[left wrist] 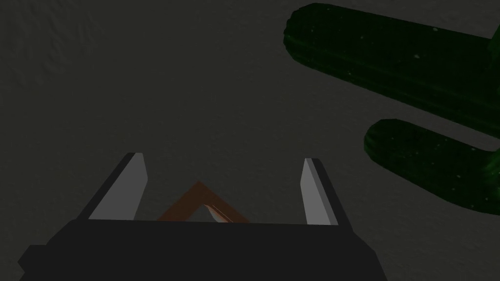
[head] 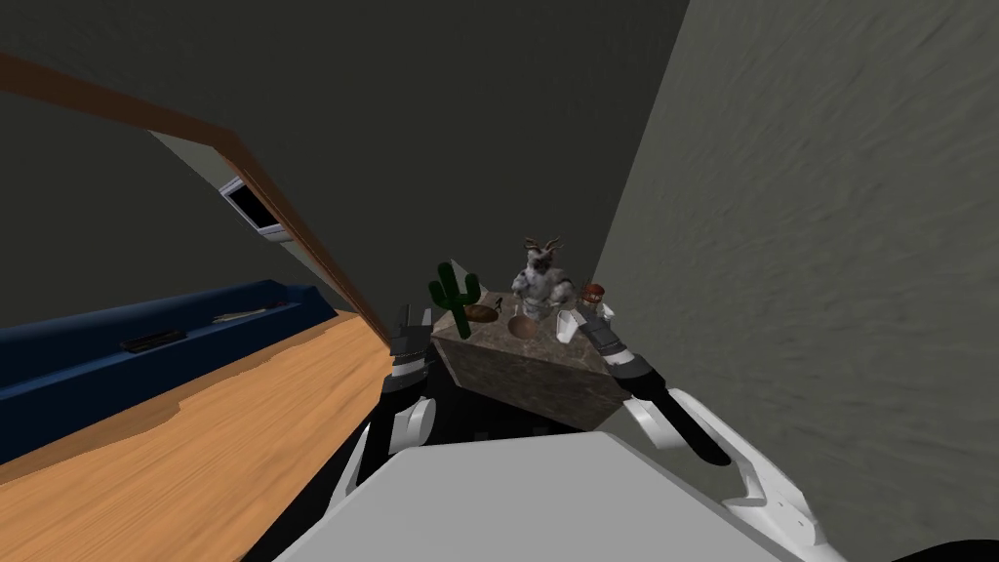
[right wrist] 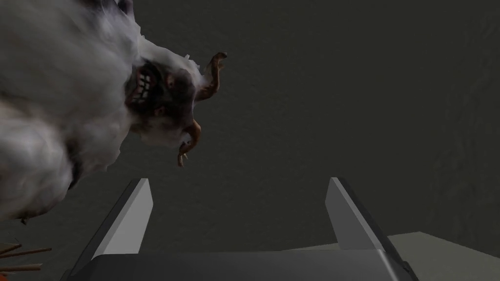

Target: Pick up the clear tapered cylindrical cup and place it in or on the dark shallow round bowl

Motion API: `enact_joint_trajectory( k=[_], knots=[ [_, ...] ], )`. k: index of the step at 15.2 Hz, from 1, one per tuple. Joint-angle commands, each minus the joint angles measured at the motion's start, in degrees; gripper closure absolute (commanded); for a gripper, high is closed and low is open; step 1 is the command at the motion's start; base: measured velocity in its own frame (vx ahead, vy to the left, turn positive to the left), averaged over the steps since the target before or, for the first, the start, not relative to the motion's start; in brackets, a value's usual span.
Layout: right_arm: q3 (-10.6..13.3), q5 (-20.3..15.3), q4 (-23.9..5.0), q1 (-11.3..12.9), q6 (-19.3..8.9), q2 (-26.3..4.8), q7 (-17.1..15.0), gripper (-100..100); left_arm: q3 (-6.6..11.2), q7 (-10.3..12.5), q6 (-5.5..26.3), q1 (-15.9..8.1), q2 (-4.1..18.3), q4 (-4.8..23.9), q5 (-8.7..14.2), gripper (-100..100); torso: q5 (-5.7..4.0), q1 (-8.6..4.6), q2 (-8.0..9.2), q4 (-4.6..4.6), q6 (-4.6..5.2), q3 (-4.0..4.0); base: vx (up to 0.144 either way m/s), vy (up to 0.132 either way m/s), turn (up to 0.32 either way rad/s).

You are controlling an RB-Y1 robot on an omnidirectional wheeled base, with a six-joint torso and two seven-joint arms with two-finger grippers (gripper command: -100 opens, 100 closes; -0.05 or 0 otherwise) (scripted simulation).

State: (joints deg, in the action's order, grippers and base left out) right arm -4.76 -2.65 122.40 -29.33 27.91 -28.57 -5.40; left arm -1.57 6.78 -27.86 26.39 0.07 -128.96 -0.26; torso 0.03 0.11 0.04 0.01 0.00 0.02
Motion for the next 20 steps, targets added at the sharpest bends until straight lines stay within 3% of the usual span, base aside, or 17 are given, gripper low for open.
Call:
enact_joint_trajectory(
  k=[1,4,5,7,8,11,12,15,16,18,19,20],
  knots=[
    [-0.24,-0.47,-2.43,-0.31,0.61,-2.86,0.75,-100,0.00,0.00,0.00,0.00,0.00,0.00,0.00,0,0.00,0.00,0.00,0.00,0.00,0.00,-0.006,0.038,0.012],
    [-0.24,-0.47,-2.43,-0.31,0.61,-5.53,0.75,-100,0.00,0.00,0.00,0.00,0.00,0.00,0.00,0,0.00,0.00,0.00,0.00,0.00,0.00,-0.009,0.027,0.003],
    [-0.42,-0.94,-4.54,-0.64,1.02,-7.51,1.45,-100,0.00,0.00,0.00,0.00,0.00,0.00,0.00,0,-0.01,-0.03,0.00,0.00,0.00,0.00,-0.011,0.030,0.014],
    [-0.42,-0.94,-4.54,-0.64,1.02,-9.68,1.45,-100,0.00,0.00,0.00,0.00,0.00,0.00,0.00,0,0.00,0.00,0.01,0.00,0.00,0.01,-0.012,0.031,0.005],
    [-0.62,-1.47,-6.73,-1.02,1.46,-11.15,2.19,-100,0.00,0.00,0.00,0.00,0.00,0.00,0.00,0,0.00,-0.01,0.00,0.00,0.00,0.00,-0.012,0.035,0.014],
    [-0.62,-1.47,-6.73,-1.02,1.46,-13.90,2.19,-100,0.00,0.00,0.00,0.00,0.00,0.00,0.00,0,0.01,0.01,0.01,0.00,0.00,0.01,-0.010,0.031,0.004],
    [-0.82,-2.05,-8.97,-1.48,1.92,-15.65,2.96,-100,0.00,0.00,0.00,0.00,0.00,0.00,0.00,0,0.00,-0.02,0.00,0.00,0.00,0.00,-0.006,0.027,0.014],
    [-0.82,-2.05,-8.97,-1.48,1.92,-18.19,2.96,-100,0.00,0.00,0.00,0.00,0.00,0.00,0.00,0,0.00,-0.02,0.00,0.00,0.00,0.00,-0.009,0.025,0.005],
    [-1.02,-2.66,-11.25,-1.99,2.42,-20.22,3.76,-100,0.00,0.00,0.00,0.00,0.00,0.00,0.00,0,-0.01,-0.04,-0.01,0.00,0.00,0.00,-0.006,0.026,0.018],
    [-1.02,-2.66,-11.25,-1.99,2.42,-22.51,3.76,-100,0.00,0.00,0.00,0.00,0.00,0.00,0.00,0,0.00,-0.01,-0.01,0.00,-0.01,0.00,-0.010,0.032,0.008],
    [-1.22,-3.33,-13.49,-2.57,2.94,-24.03,4.59,-100,0.00,0.00,0.00,0.00,0.00,0.00,0.00,0,0.00,-0.01,-0.01,0.00,0.00,0.00,-0.014,0.035,0.018],
    [-1.22,-3.33,-13.56,-2.57,2.94,-25.24,4.59,-100,0.00,0.00,0.00,0.00,0.00,0.00,0.00,0,0.00,0.00,0.01,0.00,0.00,0.00,-0.015,0.042,0.016]
  ],
)
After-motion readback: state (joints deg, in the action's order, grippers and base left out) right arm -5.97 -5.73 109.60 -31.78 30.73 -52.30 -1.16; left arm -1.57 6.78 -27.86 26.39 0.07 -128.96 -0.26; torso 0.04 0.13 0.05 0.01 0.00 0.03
